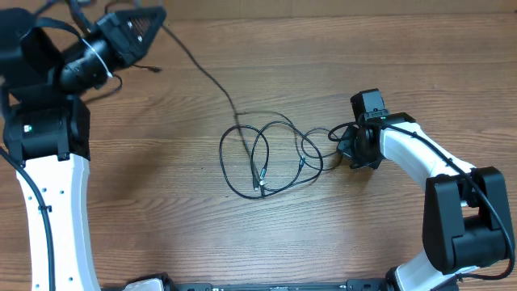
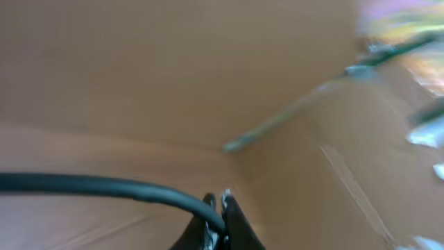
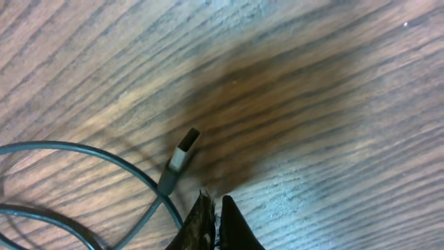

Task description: Untangle cables

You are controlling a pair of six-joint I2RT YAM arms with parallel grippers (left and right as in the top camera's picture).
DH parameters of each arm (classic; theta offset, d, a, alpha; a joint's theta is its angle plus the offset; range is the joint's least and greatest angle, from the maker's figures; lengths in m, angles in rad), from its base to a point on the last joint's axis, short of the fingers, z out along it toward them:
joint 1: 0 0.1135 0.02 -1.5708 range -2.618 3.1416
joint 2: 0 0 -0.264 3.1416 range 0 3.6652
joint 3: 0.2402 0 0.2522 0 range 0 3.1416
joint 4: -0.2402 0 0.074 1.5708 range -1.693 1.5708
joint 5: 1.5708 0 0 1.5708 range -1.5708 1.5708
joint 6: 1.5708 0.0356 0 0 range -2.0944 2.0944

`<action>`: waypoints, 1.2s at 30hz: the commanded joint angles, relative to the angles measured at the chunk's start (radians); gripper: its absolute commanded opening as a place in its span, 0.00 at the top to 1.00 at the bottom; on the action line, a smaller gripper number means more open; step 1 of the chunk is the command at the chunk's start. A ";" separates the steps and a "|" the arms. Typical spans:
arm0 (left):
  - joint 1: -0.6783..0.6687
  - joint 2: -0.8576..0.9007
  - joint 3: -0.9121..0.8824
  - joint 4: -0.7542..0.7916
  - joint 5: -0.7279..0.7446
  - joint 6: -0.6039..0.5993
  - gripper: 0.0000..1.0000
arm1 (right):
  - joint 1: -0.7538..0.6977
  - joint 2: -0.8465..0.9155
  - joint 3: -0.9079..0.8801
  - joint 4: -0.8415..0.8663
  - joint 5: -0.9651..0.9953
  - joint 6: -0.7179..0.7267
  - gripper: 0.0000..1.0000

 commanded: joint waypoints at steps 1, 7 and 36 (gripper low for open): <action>-0.028 0.002 0.005 -0.137 -0.318 0.252 0.96 | -0.006 0.008 -0.005 0.002 0.022 -0.006 0.96; -0.100 0.035 0.005 -0.361 -0.599 0.387 0.96 | -0.006 0.008 -0.005 0.008 0.021 -0.006 0.95; -0.190 0.668 0.004 -0.767 -0.805 0.442 0.96 | -0.006 0.008 -0.003 -0.007 0.021 -0.035 0.88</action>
